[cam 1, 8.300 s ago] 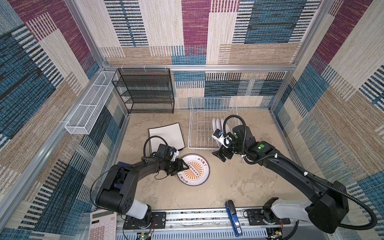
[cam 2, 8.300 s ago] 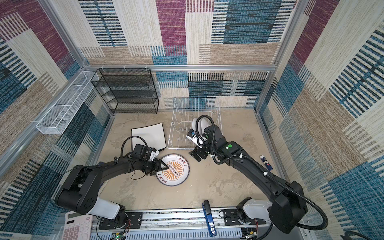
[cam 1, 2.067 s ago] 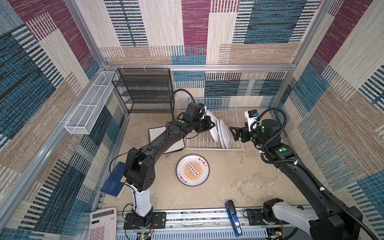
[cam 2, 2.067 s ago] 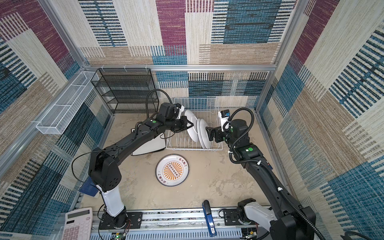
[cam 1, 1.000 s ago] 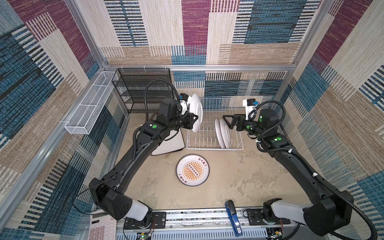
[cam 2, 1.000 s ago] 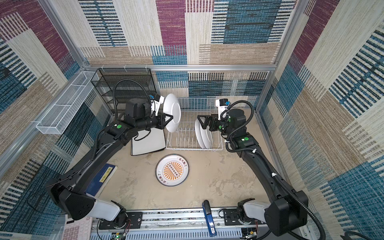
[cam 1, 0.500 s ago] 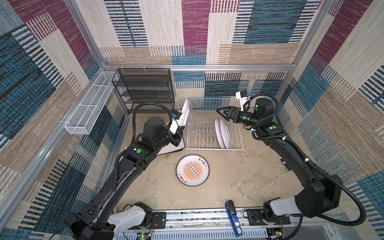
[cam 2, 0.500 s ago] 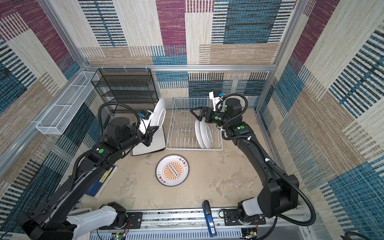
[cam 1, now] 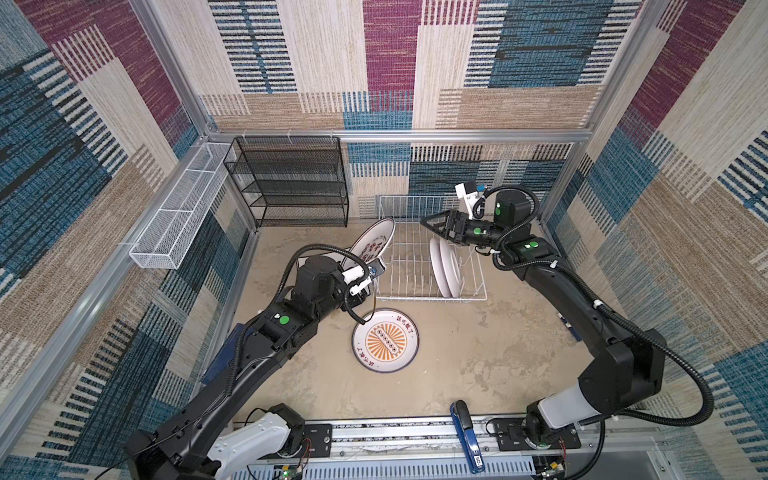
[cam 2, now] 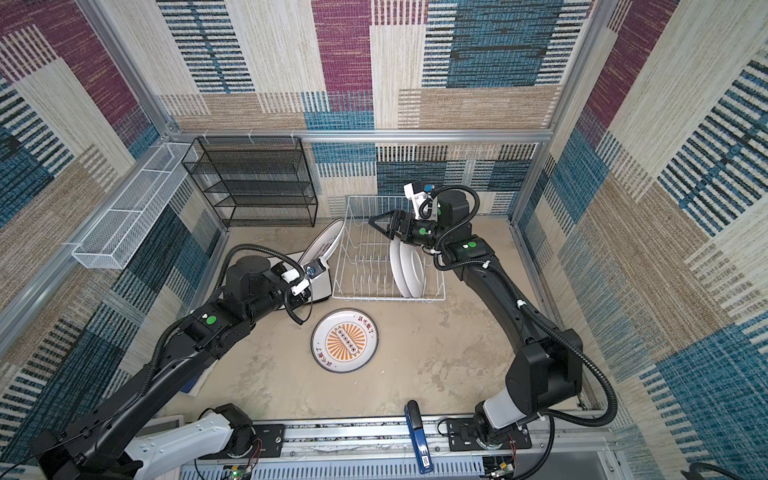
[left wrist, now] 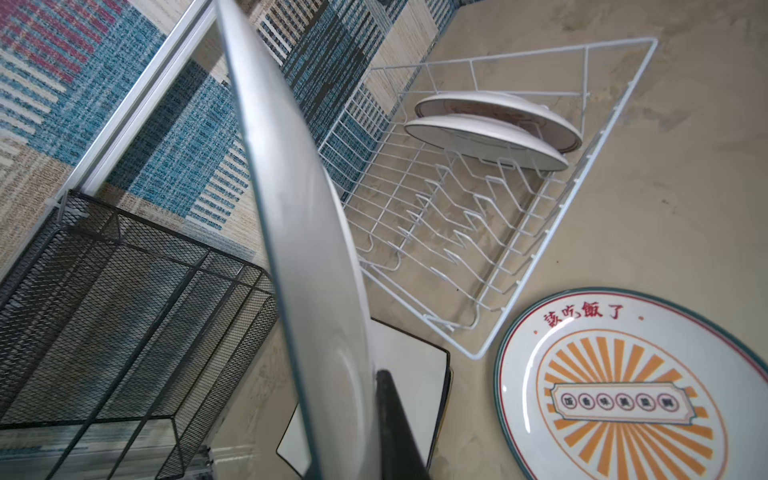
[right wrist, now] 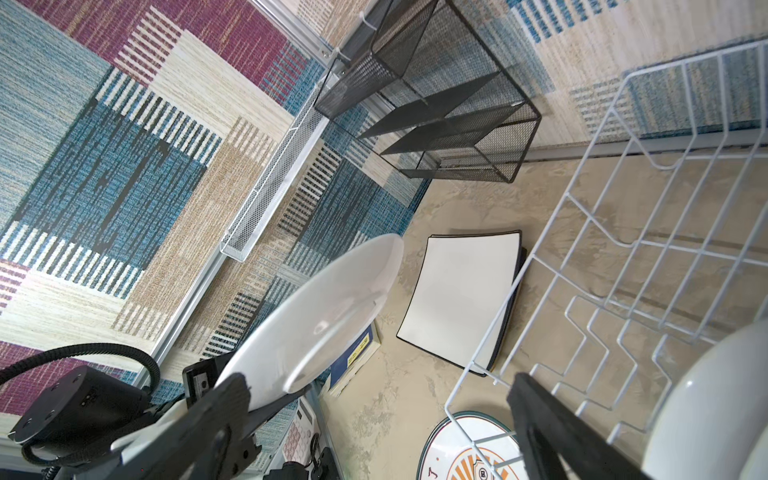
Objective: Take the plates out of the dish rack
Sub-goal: 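Pull the printed plate up out of the rack with the left gripper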
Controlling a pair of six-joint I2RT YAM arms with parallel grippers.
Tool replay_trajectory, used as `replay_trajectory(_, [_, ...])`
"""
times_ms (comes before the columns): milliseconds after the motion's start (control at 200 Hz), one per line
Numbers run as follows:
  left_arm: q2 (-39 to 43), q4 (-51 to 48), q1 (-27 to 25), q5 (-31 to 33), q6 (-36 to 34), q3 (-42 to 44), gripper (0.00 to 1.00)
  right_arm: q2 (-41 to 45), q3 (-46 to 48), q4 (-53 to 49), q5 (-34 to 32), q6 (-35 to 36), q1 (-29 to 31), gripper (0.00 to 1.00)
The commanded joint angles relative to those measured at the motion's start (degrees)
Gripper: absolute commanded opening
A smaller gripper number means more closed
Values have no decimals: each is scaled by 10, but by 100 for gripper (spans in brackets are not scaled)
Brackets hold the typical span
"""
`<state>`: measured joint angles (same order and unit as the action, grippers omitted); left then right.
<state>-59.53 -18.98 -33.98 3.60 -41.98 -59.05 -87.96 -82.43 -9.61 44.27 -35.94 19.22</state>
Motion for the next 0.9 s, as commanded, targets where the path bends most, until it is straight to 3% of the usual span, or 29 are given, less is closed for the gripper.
replay_trajectory(0, [7, 58, -12, 29, -91, 18, 0, -15, -20, -26, -18, 10, 21, 99])
replay_trajectory(265, [12, 115, -40, 90, -186, 68, 0, -58, -51, -70, -36, 10, 60, 90])
replay_trajectory(811, [0, 231, -72, 157, -322, 136, 0, -122, -80, -130, -32, 7, 85, 55])
replay_trajectory(896, [-6, 231, -74, 166, -332, 139, 0, -126, -82, -130, -29, 5, 86, 45])
